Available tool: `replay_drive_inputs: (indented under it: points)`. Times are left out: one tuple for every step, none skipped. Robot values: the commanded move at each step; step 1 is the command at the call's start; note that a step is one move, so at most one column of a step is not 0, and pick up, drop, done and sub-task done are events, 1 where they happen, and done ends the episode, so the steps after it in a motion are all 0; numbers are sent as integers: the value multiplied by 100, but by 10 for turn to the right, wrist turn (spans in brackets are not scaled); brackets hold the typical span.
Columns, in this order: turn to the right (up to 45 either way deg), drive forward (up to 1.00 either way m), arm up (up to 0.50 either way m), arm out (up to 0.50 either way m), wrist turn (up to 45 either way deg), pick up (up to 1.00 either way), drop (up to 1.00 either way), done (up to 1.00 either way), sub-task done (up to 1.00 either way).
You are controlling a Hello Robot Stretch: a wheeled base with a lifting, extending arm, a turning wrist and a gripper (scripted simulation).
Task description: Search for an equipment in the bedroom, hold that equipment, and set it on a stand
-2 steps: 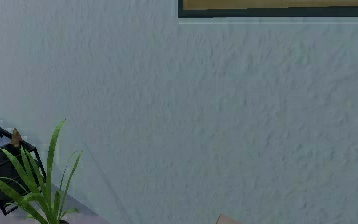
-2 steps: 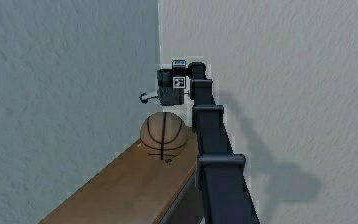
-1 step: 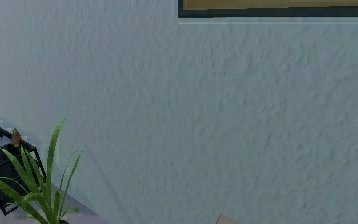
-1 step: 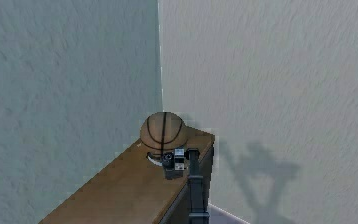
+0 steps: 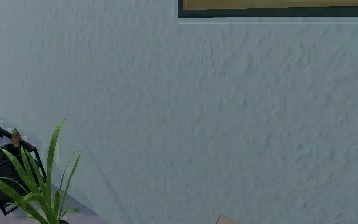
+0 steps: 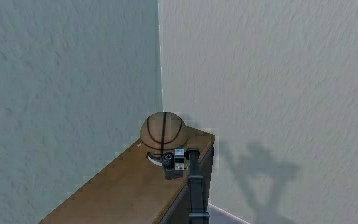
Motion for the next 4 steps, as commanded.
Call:
replay_drive_inputs:
  points:
    - [0,0,10,0,0,0,0,0,0]
    - [0,0,24,0,0,0,0,0,0]
    - [0,0,0,0,-450,0,0,0,0]
    - [0,0,0,0,-450,0,0,0,0]
